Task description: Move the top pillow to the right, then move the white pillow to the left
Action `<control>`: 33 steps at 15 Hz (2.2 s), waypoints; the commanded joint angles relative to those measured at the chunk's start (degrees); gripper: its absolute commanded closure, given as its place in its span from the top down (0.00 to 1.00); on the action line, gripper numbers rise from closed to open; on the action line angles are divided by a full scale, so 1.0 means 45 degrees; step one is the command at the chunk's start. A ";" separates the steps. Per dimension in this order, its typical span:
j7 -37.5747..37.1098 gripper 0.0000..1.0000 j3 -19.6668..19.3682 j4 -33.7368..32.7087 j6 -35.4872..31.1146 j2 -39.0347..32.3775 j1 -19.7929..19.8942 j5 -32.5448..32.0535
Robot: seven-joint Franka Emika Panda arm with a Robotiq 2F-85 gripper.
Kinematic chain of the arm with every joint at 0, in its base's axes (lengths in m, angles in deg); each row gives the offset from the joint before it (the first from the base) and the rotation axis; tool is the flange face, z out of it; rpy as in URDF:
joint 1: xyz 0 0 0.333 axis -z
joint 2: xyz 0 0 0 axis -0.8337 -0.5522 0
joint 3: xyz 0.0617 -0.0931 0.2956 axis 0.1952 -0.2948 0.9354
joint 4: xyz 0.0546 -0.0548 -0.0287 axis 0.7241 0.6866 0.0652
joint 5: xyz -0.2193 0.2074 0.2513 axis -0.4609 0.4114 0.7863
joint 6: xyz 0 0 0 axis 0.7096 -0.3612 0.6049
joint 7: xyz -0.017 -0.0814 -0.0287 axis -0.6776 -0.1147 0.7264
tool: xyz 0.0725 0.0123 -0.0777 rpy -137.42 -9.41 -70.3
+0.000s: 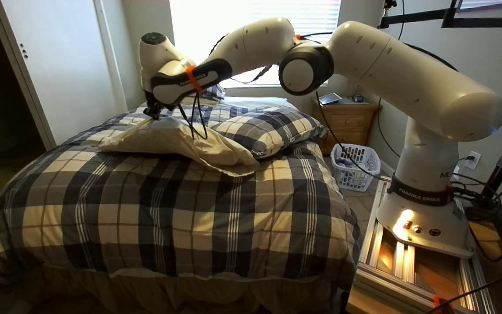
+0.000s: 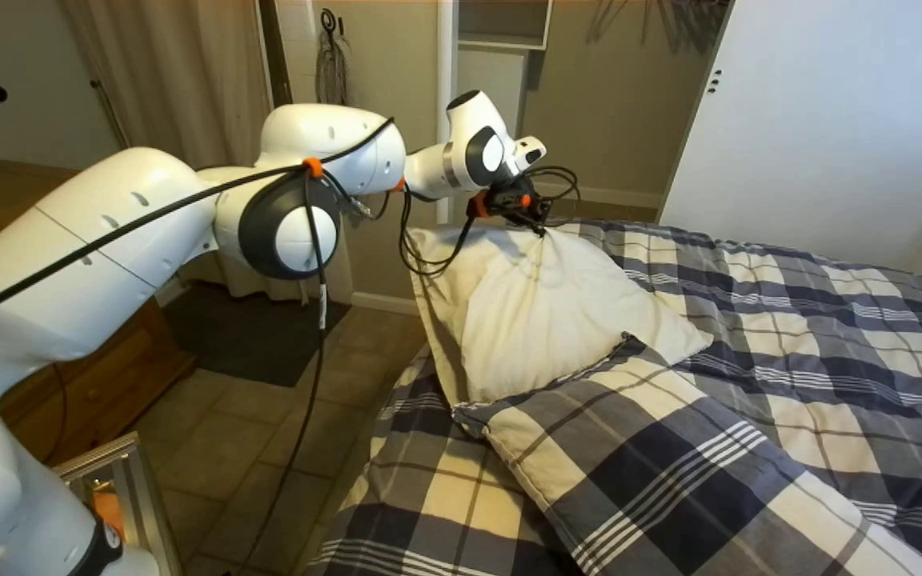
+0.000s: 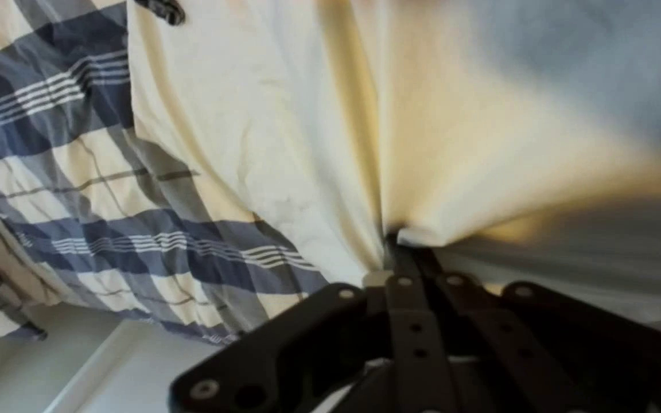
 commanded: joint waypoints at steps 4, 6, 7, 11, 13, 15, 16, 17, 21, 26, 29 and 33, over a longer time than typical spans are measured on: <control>-0.1867 0.01 -0.1771 0.0050 -0.3198 0.0209 -0.0145 -0.1059; -0.2578 0.01 -0.2352 -0.0062 -0.4071 0.0123 -0.0187 -0.1182; -0.2923 0.01 -0.2646 -0.0163 -0.4477 0.0043 -0.0203 -0.1256; -0.4275 0.29 -0.3899 -0.0250 -0.5573 -0.0179 -0.0348 -0.1374; -0.4770 0.43 -0.4500 -0.0170 -0.6144 -0.0109 -0.0509 -0.1422; -0.5026 0.55 -0.4796 0.0068 -0.6693 0.0056 -0.0674 -0.1279; -0.4843 0.63 -0.4472 0.0390 -0.6957 0.0288 -0.0672 -0.1019; -0.4704 0.69 -0.4044 0.0767 -0.6816 0.0575 -0.0672 -0.0744; -0.4136 0.98 -0.2032 0.1666 -0.7621 0.1219 -0.0397 -0.0039; -0.4170 1.00 0.0165 0.3199 -0.8240 0.1988 -0.0216 0.0347; -0.5486 1.00 -0.0479 0.4669 -0.6601 0.2781 -0.0756 0.0118; -0.5003 1.00 -0.0151 0.6445 -0.4931 0.3776 -0.1055 0.1611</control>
